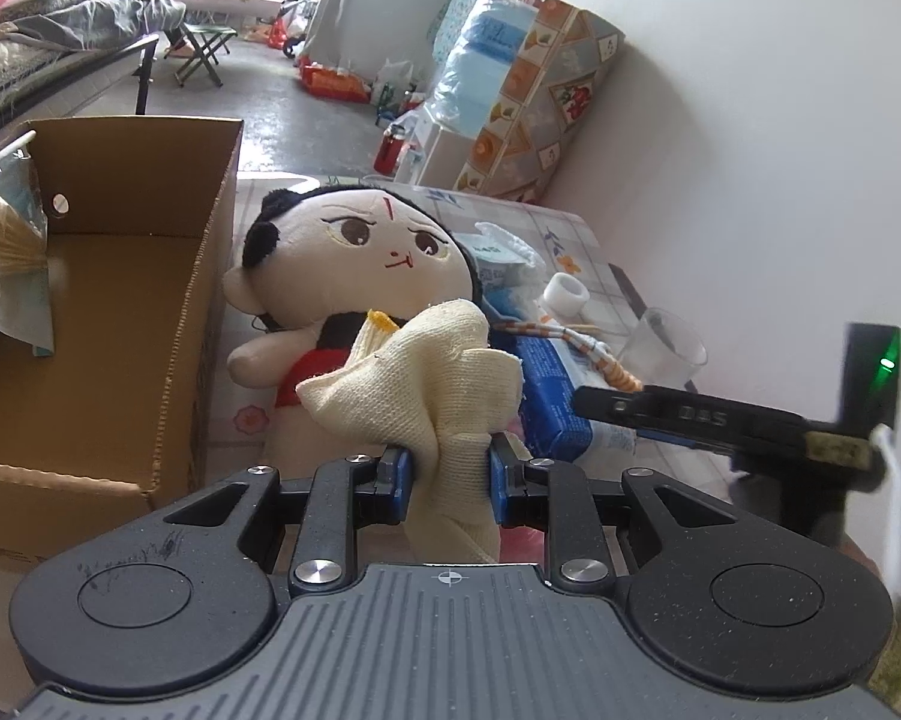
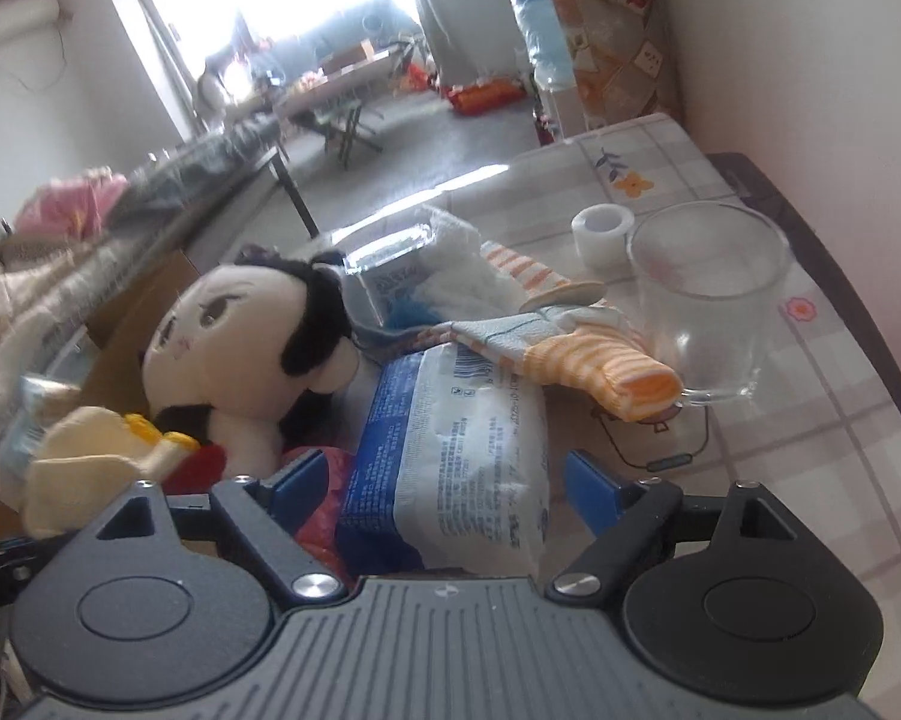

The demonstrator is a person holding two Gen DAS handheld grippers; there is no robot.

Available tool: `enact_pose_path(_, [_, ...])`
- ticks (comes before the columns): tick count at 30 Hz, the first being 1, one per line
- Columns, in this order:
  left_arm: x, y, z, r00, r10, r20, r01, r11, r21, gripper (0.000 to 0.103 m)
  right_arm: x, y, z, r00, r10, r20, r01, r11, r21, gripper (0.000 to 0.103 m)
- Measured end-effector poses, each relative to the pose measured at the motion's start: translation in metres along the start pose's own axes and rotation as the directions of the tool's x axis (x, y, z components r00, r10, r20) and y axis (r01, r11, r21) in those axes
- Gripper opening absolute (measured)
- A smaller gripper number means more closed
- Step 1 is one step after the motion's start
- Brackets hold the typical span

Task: Organize soft objects
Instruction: 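Grasp the cream plush toy with the left tool while the right tool grasps the pink rolled bag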

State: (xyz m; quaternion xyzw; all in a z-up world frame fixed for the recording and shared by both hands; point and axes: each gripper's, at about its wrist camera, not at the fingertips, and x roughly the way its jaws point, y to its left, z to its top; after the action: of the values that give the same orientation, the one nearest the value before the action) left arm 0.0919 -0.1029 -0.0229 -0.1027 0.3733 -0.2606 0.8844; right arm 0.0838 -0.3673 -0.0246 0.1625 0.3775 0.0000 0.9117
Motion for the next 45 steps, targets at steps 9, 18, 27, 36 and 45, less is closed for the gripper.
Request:
enact_pose_path(9, [-0.009,0.018,0.004,0.999,0.011,0.030,-0.009,0.999,-0.038,0.023,0.048,0.012,0.013,0.988,-0.112,-0.110,0.107,0.993,-0.048,0.090])
enact_pose_path(18, [-0.021,0.037,0.004,0.999,0.017,0.052,-0.013,0.997,-0.072,0.023,-0.032,0.038,-0.016,1.000,0.026,-0.009,-0.026,0.996,-0.088,0.068])
enact_pose_path(27, [-0.031,0.040,0.001,0.999,0.004,0.054,0.001,0.996,-0.084,0.023,-0.010,0.080,-0.041,0.990,0.015,-0.139,-0.045,0.976,-0.212,0.057])
enact_pose_path(36, [-0.035,0.041,-0.005,0.999,-0.006,0.038,0.009,0.996,-0.085,0.023,-0.012,0.060,-0.061,0.979,0.031,-0.201,-0.046,0.996,-0.073,0.039])
enact_pose_path(45, [-0.040,0.042,-0.015,1.000,-0.020,0.019,0.021,0.996,-0.084,0.023,-0.040,0.066,-0.075,0.966,0.027,-0.256,-0.056,0.993,-0.107,0.055])
